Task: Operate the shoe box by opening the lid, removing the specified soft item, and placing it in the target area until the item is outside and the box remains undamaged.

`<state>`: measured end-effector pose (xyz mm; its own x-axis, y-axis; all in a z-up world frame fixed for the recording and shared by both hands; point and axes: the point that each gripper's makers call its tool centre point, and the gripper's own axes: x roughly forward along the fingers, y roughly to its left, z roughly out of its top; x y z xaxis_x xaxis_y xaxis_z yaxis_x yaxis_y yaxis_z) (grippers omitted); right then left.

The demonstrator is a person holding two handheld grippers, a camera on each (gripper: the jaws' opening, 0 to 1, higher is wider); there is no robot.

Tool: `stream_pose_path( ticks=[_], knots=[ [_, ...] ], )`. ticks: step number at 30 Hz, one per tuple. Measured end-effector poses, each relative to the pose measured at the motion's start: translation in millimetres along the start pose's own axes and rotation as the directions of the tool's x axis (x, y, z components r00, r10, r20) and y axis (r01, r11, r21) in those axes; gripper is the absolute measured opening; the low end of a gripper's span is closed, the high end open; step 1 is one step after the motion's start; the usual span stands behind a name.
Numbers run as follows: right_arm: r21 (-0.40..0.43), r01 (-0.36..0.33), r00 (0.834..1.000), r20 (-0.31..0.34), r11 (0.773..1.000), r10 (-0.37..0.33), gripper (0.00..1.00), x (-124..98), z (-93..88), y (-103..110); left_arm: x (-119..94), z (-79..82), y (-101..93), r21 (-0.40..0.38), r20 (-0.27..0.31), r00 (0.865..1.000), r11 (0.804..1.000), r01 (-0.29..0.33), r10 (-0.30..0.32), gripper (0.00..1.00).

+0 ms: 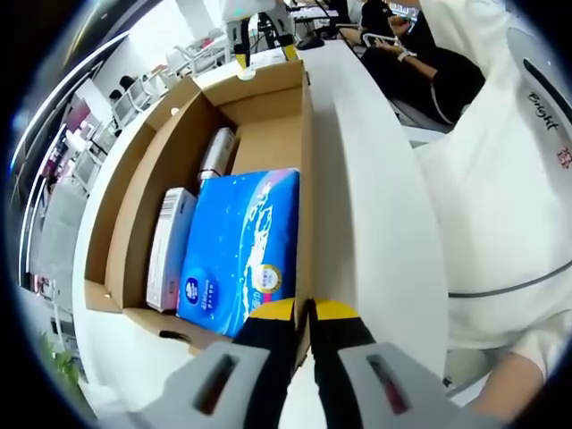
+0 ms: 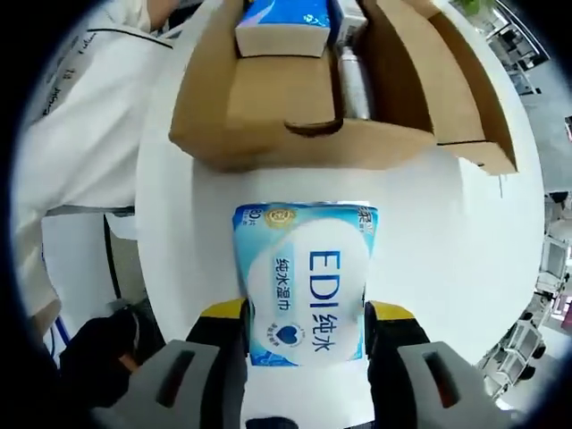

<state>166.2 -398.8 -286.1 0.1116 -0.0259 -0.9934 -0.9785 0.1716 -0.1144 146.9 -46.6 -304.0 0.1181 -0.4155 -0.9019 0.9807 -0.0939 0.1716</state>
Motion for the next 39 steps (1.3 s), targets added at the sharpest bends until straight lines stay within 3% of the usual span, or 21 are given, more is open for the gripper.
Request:
stream_pose_path(
  ticks=[4, 12, 16, 19, 23, 28, 30, 32, 35, 39],
  knots=[
    [0.038, 0.054, 0.995, 0.08, 0.998, -0.057, 0.47, -16, 8.5, -9, 0, 0.4, 0.2, -0.006, 0.006, 1.0, 1.0, 0.004, -0.004, 0.05],
    [0.083, 0.09, 0.984, 0.149, 0.992, -0.102, 0.44, -33, 17.4, -13, 0, 1.0, 0.3, -0.013, 0.018, 1.0, 1.0, 0.007, -0.007, 0.05],
    [0.108, 0.134, 0.966, 0.206, 0.985, -0.154, 0.44, -43, 25.5, -20, 0, 1.0, 0.3, -0.017, 0.017, 1.0, 1.0, 0.009, -0.009, 0.05],
    [0.135, 0.206, 0.937, 0.26, 0.969, -0.235, 0.42, -56, 30.8, -32, -1, 1.1, 0.6, -0.021, 0.023, 1.0, 1.0, 0.01, -0.009, 0.05],
    [0.247, 0.262, 0.863, 0.372, 0.933, -0.341, 0.36, -75, 42.2, -48, -1, 1.3, 0.7, -0.025, 0.027, 1.0, 1.0, 0.012, -0.012, 0.05],
    [0.252, 0.266, 0.855, 0.383, 0.93, -0.349, 0.36, -77, 41.6, -48, -1, 1.5, 1.0, -0.028, 0.033, 0.999, 1.0, 0.011, -0.011, 0.05],
    [0.259, 0.283, 0.835, 0.406, 0.923, -0.37, 0.36, -82, 45.9, -50, -1, 1.7, 1.0, -0.031, 0.038, 0.999, 0.999, 0.011, -0.009, 0.05],
    [0.288, 0.342, 0.795, 0.419, 0.895, -0.439, 0.35, -92, 48.8, -60, -1, 1.9, 1.1, -0.029, 0.041, 0.999, 1.0, 0.011, -0.009, 0.05],
    [0.336, 0.354, 0.757, 0.444, 0.873, -0.479, 0.34, -101, 52.6, -67, -1, 2.0, 0.9, -0.031, 0.04, 0.999, 0.999, 0.013, -0.012, 0.05],
    [0.37, 0.382, 0.753, 0.407, 0.847, -0.517, 0.34, -101, 43.8, -75, -1, 2.5, 0.9, -0.031, 0.045, 0.999, 0.999, 0.014, -0.012, 0.05]
  ],
)
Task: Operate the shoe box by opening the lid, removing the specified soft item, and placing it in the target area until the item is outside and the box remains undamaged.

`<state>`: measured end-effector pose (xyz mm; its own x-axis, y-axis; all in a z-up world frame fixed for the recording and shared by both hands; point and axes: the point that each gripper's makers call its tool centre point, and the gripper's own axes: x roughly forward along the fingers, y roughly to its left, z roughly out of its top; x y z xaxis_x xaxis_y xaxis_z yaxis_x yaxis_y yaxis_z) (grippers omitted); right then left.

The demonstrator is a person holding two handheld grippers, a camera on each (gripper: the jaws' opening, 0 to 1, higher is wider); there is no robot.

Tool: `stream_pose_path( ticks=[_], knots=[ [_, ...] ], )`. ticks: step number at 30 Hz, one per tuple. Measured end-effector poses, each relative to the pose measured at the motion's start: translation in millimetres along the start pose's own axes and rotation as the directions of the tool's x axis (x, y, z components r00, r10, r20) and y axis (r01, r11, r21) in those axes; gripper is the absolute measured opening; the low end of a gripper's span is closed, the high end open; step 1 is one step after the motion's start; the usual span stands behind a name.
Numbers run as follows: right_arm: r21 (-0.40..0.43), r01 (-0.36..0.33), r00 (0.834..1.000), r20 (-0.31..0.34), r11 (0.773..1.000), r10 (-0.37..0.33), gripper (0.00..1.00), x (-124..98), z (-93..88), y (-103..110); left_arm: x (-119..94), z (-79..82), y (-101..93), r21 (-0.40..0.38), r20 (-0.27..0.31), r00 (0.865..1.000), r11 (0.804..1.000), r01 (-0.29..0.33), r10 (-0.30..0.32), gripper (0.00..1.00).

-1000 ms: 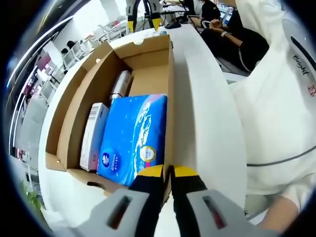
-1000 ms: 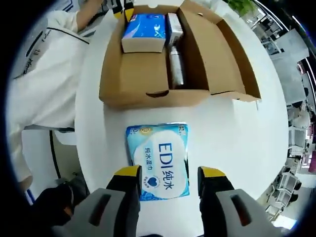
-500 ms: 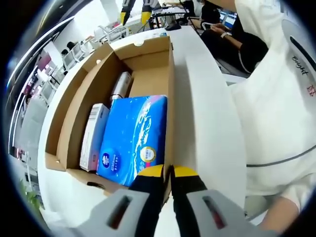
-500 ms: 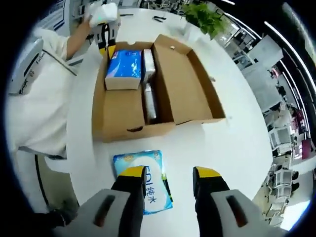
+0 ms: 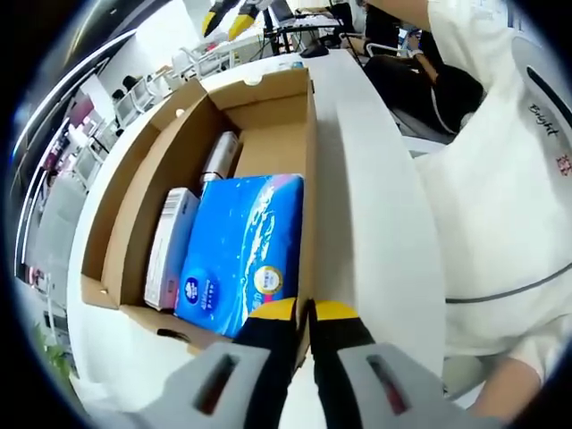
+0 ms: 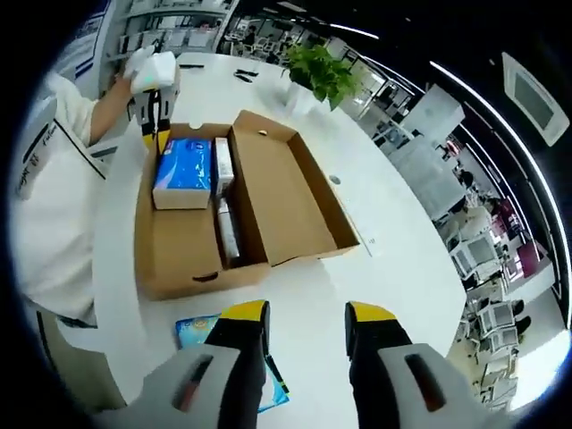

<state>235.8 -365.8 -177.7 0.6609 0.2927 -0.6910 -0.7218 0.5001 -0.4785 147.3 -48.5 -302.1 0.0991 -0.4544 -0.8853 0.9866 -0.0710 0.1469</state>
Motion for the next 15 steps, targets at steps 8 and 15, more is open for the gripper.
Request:
stream_pose_path(
  ticks=[8, 15],
  knots=[
    [0.13, 0.035, 0.998, 0.04, 0.991, -0.041, 0.31, 0, -1.1, -9, 0, 0.8, -0.6, 0.002, 0.004, 1.0, 1.0, 0.001, -0.001, 0.05],
    [0.405, 0.012, 0.977, 0.189, 0.914, -0.097, 0.31, -8, 20.0, -19, 0, 0.7, -1.0, 0.002, -0.002, 1.0, 1.0, 0.002, -0.002, 0.05]
  ],
)
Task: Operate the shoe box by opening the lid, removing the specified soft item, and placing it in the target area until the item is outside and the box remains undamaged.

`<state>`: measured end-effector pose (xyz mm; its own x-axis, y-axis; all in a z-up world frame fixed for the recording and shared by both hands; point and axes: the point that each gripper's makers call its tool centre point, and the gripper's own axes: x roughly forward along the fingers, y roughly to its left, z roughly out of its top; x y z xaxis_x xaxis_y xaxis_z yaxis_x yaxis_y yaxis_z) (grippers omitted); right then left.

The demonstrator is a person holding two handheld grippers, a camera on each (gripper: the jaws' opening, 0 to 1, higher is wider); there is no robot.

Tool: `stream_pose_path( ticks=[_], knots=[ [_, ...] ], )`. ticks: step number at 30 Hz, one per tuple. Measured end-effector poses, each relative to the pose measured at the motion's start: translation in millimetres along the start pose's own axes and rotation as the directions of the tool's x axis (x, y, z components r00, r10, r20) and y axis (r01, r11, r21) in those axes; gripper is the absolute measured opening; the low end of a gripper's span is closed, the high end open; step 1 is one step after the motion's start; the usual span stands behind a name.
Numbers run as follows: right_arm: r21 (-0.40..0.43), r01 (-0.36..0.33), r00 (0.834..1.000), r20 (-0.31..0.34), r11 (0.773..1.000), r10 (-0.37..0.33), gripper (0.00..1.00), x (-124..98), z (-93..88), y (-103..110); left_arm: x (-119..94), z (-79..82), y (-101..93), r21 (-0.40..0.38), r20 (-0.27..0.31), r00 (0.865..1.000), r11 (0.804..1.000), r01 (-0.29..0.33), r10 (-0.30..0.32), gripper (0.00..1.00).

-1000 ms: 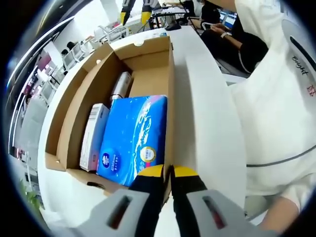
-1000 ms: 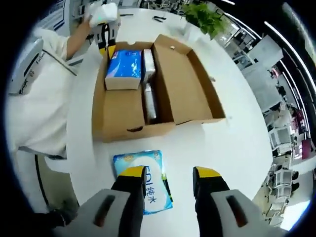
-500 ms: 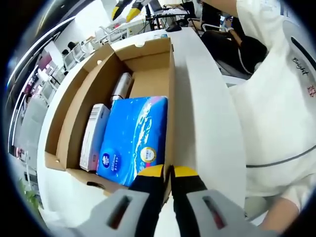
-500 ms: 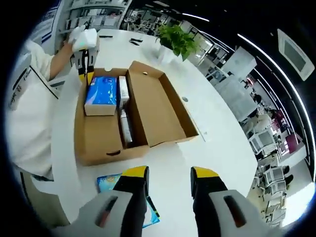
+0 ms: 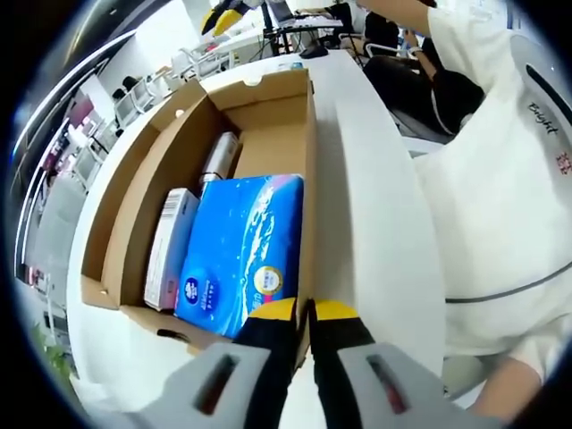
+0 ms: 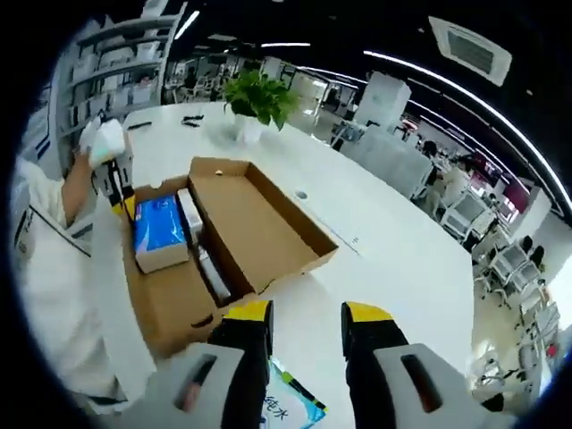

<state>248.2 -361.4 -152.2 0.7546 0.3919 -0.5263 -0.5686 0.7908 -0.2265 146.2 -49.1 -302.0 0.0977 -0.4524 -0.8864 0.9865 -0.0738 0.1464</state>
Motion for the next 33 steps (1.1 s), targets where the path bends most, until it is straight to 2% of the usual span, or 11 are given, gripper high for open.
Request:
stream_pose_path(
  ticks=[4, 6, 7, 12, 14, 16, 21, 22, 23, 30, 33],
  knots=[
    [0.11, -0.002, 0.995, 0.099, 0.994, -0.009, 0.34, -3, 14.0, -1, 0, 0.1, -0.5, -0.001, 0.0, 1.0, 1.0, 0.0, 0.0, 0.05],
    [0.079, 0.06, 0.985, 0.155, 0.995, -0.072, 0.34, -8, 22.4, -9, 0, -0.1, -0.5, -0.002, 0.0, 1.0, 1.0, 0.0, 0.0, 0.05],
    [0.104, 0.076, 0.982, 0.166, 0.992, -0.093, 0.35, -9, 24.1, -11, 0, -0.2, -0.6, -0.001, 0.001, 1.0, 1.0, 0.0, 0.0, 0.05],
    [0.184, 0.013, 0.961, 0.27, 0.983, -0.063, 0.37, -14, 37.0, -3, 0, -0.5, -0.3, 0.003, 0.002, 1.0, 1.0, -0.001, 0.001, 0.05],
    [0.2, -0.001, 0.945, 0.32, 0.98, -0.064, 0.44, -14, 42.4, -2, 0, -0.6, -0.2, 0.003, 0.004, 1.0, 1.0, -0.002, 0.002, 0.05],
    [0.241, -0.04, 0.948, 0.316, 0.97, -0.039, 0.51, -12, 40.2, 7, 0, -0.7, -0.2, 0.004, 0.005, 1.0, 1.0, -0.002, 0.002, 0.05],
    [0.227, -0.037, 0.94, 0.34, 0.973, -0.043, 0.5, -8, 40.1, 17, 0, -1.2, 0.3, 0.004, 0.005, 1.0, 1.0, -0.002, 0.002, 0.05],
    [0.21, -0.017, 0.942, 0.33, 0.978, -0.054, 0.49, -7, 37.7, 19, 0, -1.2, 0.4, 0.005, 0.005, 1.0, 1.0, -0.002, 0.002, 0.05],
    [0.196, 0.004, 0.934, 0.351, 0.981, -0.074, 0.48, -8, 40.2, 18, 0, -1.2, 0.5, 0.006, 0.007, 1.0, 1.0, -0.004, 0.004, 0.05],
    [0.212, -0.018, 0.925, 0.375, 0.977, -0.065, 0.47, -12, 44.8, 27, -1, -0.6, 0.2, 0.01, 0.016, 1.0, 1.0, -0.003, 0.003, 0.05],
    [0.191, -0.034, 0.92, 0.389, 0.981, -0.044, 0.54, -14, 47.9, 36, -1, -0.4, 0.1, 0.006, 0.016, 1.0, 1.0, 0.0, 0.0, 0.05]
  ],
)
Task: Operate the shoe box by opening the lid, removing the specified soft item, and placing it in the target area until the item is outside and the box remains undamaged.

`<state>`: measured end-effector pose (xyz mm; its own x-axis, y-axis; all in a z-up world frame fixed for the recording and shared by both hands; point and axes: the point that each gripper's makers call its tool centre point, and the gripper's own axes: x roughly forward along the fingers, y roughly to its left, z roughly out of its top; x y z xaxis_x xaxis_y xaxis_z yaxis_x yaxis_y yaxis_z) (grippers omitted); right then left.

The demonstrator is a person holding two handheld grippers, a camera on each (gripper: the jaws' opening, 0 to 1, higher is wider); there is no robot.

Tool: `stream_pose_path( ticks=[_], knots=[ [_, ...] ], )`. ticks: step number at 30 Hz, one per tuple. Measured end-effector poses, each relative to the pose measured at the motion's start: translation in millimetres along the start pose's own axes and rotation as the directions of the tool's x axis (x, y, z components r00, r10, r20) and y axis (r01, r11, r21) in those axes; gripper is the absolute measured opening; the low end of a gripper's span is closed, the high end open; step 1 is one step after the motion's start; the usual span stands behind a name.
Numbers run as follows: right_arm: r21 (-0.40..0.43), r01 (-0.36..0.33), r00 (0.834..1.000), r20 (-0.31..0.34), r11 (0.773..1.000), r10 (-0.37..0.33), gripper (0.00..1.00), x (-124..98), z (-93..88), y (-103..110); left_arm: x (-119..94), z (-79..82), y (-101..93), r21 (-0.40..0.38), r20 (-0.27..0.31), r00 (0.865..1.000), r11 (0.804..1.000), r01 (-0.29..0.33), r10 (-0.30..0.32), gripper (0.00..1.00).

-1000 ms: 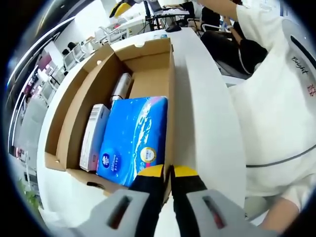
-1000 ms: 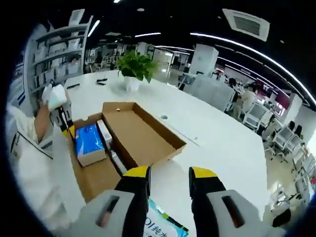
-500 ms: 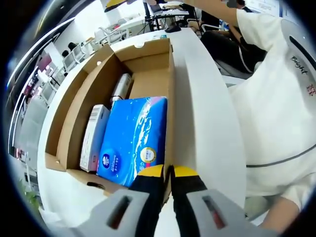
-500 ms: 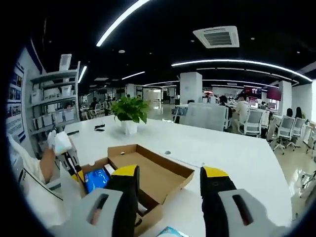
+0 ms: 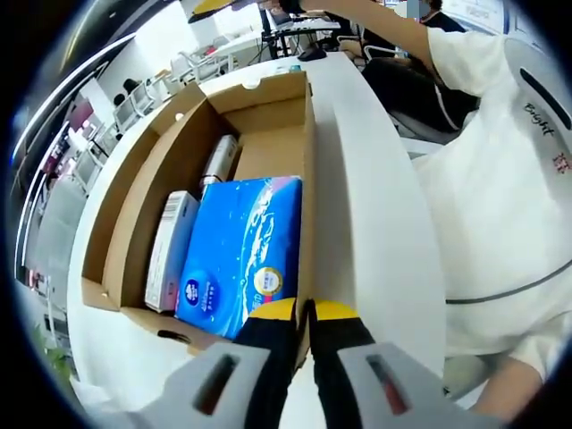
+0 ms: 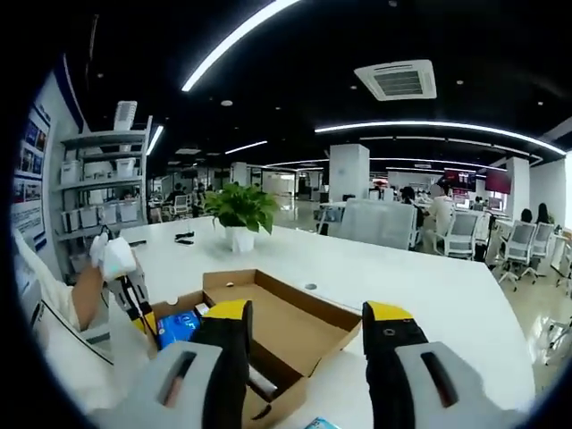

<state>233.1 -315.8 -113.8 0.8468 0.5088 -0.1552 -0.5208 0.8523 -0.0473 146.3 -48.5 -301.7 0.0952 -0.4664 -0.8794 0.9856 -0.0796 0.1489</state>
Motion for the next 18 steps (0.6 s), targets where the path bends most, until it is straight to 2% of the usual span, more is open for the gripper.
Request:
stream_pose_path(
  ticks=[2, 4, 6, 8, 12, 14, 16, 18],
  knots=[
    [-0.018, -0.015, 1.0, 0.003, 1.0, 0.015, 0.61, 0, -0.5, 7, 0, 0.1, -0.1, -0.002, -0.002, 1.0, 1.0, 0.0, 0.0, 0.04],
    [-0.064, -0.014, 1.0, -0.001, 0.998, 0.014, 0.57, 0, -1.6, 11, 0, 0.3, -0.2, -0.003, -0.002, 1.0, 1.0, 0.001, -0.001, 0.04],
    [-0.045, -0.006, 0.999, 0.043, 0.999, 0.008, 0.52, 0, 2.9, 12, 0, 0.4, -0.2, -0.008, -0.006, 1.0, 1.0, 0.003, -0.003, 0.04],
    [0.017, -0.043, 0.997, 0.063, 0.999, 0.042, 0.53, 1, 1.7, 20, 1, 0.3, -0.2, -0.007, -0.01, 1.0, 1.0, 0.0, 0.0, 0.05],
    [-0.031, -0.019, 0.996, 0.087, 0.999, 0.022, 0.57, 4, -3.5, 22, 0, 1.0, -0.4, -0.008, -0.001, 1.0, 1.0, 0.001, -0.001, 0.05],
    [-0.019, -0.048, 0.997, 0.067, 0.999, 0.049, 0.52, 6, -9.3, 29, 1, 1.2, -0.4, -0.003, -0.002, 1.0, 1.0, 0.003, -0.003, 0.04],
    [-0.058, -0.045, 0.998, 0.045, 0.997, 0.047, 0.48, 10, -14.4, 32, 1, 1.2, -0.4, -0.003, -0.006, 1.0, 1.0, 0.004, -0.004, 0.04],
    [-0.062, -0.047, 0.998, 0.037, 0.997, 0.049, 0.45, 13, -15.4, 35, 1, 1.2, -0.3, -0.003, -0.007, 1.0, 1.0, 0.005, -0.005, 0.04]
  ],
)
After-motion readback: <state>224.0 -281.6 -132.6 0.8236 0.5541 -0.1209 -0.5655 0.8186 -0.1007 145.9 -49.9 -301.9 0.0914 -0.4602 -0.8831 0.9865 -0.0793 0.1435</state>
